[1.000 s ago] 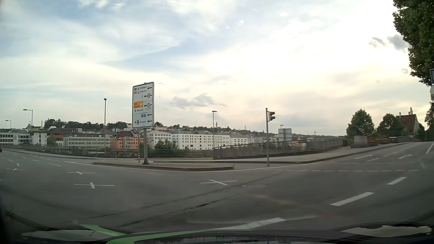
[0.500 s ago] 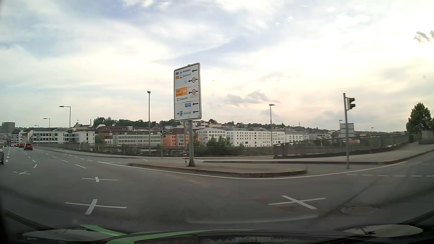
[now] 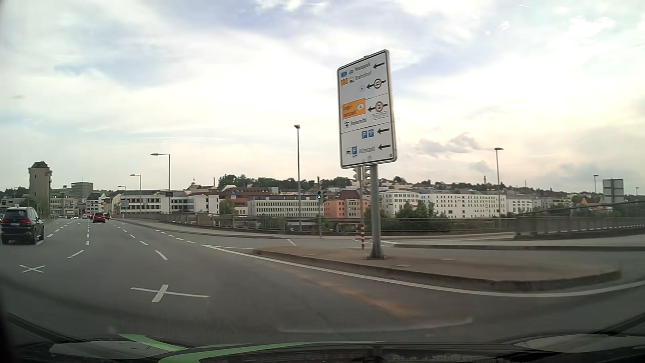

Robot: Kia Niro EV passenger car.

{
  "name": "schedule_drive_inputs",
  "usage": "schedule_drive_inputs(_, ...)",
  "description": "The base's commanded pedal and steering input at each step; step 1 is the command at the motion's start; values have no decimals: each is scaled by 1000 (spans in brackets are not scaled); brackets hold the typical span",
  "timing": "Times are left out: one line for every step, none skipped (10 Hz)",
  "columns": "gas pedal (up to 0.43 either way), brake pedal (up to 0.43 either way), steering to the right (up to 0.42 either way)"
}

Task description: Follow the waypoints while adhering to traffic rules and regulations

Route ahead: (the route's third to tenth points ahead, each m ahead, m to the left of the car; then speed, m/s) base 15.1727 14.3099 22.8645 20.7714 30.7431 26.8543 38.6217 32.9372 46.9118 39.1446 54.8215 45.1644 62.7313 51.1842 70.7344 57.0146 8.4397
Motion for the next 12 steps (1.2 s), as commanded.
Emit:
schedule_drive_inputs(197, 0, -227)
schedule_drive_inputs(197, 0, -219)
schedule_drive_inputs(197, 0, -210)
schedule_drive_inputs(197, 0, -199)
schedule_drive_inputs(197, 0, -189)
schedule_drive_inputs(228, 0, -174)
schedule_drive_inputs(248, 0, -162)
schedule_drive_inputs(260, 0, -152)
schedule_drive_inputs(260, 0, -143)
schedule_drive_inputs(268, 0, -130)
schedule_drive_inputs(268, 0, -117)
schedule_drive_inputs(280, 0, -106)
